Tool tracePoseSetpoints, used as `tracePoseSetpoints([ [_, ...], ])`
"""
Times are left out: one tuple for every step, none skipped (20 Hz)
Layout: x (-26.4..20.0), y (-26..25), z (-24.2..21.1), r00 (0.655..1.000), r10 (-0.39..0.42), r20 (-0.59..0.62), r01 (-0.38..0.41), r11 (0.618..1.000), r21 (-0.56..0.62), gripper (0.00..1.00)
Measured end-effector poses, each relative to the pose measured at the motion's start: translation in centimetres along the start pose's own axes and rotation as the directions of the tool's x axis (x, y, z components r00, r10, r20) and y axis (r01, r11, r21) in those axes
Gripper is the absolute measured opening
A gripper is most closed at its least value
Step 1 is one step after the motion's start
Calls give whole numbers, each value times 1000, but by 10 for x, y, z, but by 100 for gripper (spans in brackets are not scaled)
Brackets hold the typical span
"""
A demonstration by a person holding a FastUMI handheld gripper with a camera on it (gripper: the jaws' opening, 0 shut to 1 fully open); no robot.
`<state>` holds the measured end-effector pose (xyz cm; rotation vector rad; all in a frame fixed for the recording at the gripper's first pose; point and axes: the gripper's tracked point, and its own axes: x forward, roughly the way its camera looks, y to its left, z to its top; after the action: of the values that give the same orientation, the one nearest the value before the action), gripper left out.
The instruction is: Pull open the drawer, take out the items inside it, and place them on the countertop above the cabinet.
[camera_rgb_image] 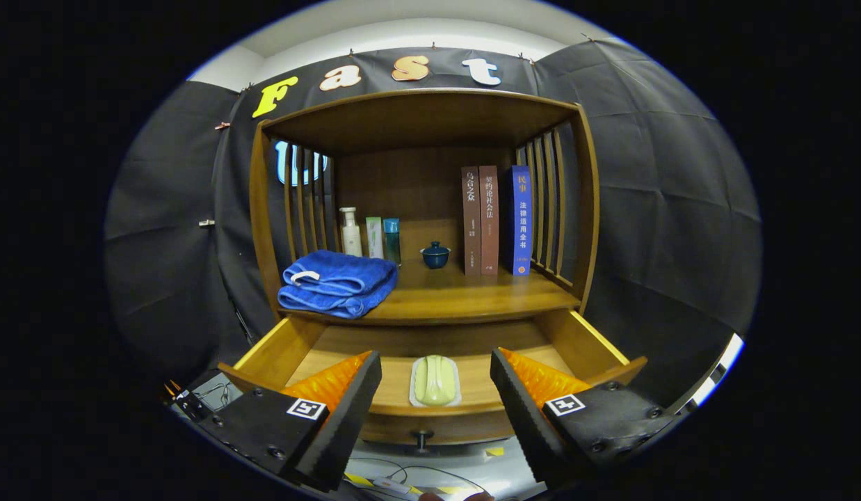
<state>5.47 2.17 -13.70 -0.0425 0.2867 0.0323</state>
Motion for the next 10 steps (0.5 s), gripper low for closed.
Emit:
tracePoseSetpoints([
  [11, 0, 5, 1000, -5, -20, 5, 1000, -4, 99],
  [24, -1, 5, 998, -15, -56, 14, 1000, -14, 99],
  [36, -3, 0, 994, -29, -104, 26, 999, -29, 99],
  [49, -3, -7, 987, -36, -157, 29, 999, -43, 99],
  [61, -2, -16, 977, -38, -211, 27, 998, -55, 99],
  [72, 1, -26, 964, -35, -265, 18, 998, -65, 99],
  [82, 5, -37, 948, -29, -316, 5, 997, -77, 99],
  [91, 8, -49, 931, -21, -364, -12, 996, -88, 99],
  [99, 9, -61, 914, -17, -406, -26, 995, -101, 99],
  [106, 11, -72, 895, -13, -446, -37, 994, -102, 99],
])
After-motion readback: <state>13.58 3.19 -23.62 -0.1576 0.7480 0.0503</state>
